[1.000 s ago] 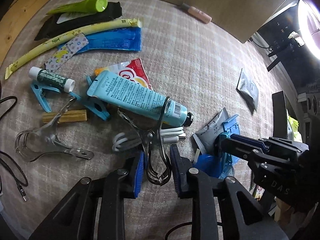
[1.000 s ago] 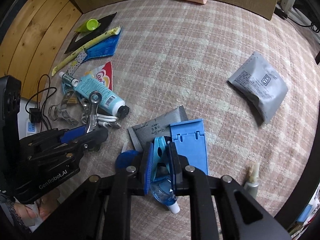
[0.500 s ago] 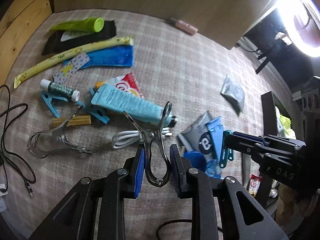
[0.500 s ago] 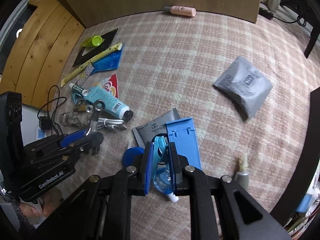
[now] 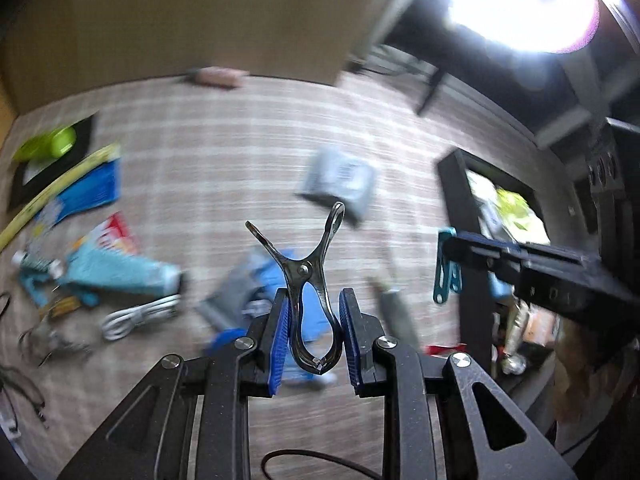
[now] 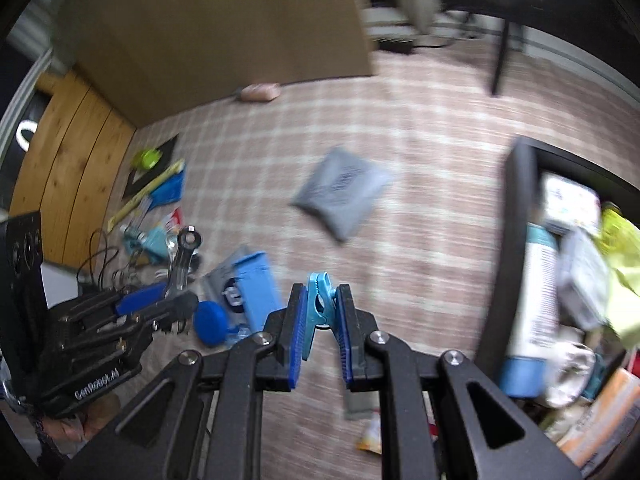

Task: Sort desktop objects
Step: 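Carry the blue clothespin to the black tray while the left tool carries a metal clip, then open the right tool over the tray while the left tool releases the metal clip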

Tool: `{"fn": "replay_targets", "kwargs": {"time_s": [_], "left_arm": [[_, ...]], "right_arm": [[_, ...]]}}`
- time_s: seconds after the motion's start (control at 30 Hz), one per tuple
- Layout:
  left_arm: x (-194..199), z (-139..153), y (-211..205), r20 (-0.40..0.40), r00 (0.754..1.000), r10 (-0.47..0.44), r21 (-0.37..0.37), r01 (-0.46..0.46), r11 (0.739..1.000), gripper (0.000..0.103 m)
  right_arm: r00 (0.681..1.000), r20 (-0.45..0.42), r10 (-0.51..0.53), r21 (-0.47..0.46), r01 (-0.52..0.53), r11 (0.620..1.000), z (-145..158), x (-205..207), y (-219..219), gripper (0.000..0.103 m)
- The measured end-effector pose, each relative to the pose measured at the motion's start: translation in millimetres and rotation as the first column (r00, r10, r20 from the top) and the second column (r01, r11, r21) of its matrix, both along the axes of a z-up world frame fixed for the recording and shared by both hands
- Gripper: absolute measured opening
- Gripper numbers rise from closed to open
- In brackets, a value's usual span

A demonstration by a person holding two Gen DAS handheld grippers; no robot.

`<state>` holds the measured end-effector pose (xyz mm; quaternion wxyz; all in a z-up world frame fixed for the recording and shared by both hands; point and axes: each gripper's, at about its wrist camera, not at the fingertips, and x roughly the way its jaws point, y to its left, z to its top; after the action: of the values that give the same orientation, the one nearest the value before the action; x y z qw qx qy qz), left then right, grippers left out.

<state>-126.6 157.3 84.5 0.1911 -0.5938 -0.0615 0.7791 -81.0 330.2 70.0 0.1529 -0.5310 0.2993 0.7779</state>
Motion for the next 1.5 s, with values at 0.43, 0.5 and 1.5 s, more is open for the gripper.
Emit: {"fn": "replay_targets", "kwargs": {"time_s": [0.43,0.5,1.5], "left_arm": [[33.8,24.1,161.8,-0.034,0.94,-0.34,0.047,0.341,0.939,0.023],[42.7,26.9,185.2,-0.038,0.922,-0.385,0.052,0.387,0.921,0.023],[73.2,21.5,251.6,-0.037,0.867,-0.496,-0.011,0.496,0.868,0.062]], "right_arm": [[0.952,-0.02,-0.305,0.064,0.306,0.95,23.5,133.2,101.0,0.015],[0.937,-0.025,-0.347,0.069,0.348,0.935,26.3,155.8,112.8,0.015],[0.875,-0.005,-0.484,0.117,0.482,0.869,35.0,225.4,151.1,0.025]]}}
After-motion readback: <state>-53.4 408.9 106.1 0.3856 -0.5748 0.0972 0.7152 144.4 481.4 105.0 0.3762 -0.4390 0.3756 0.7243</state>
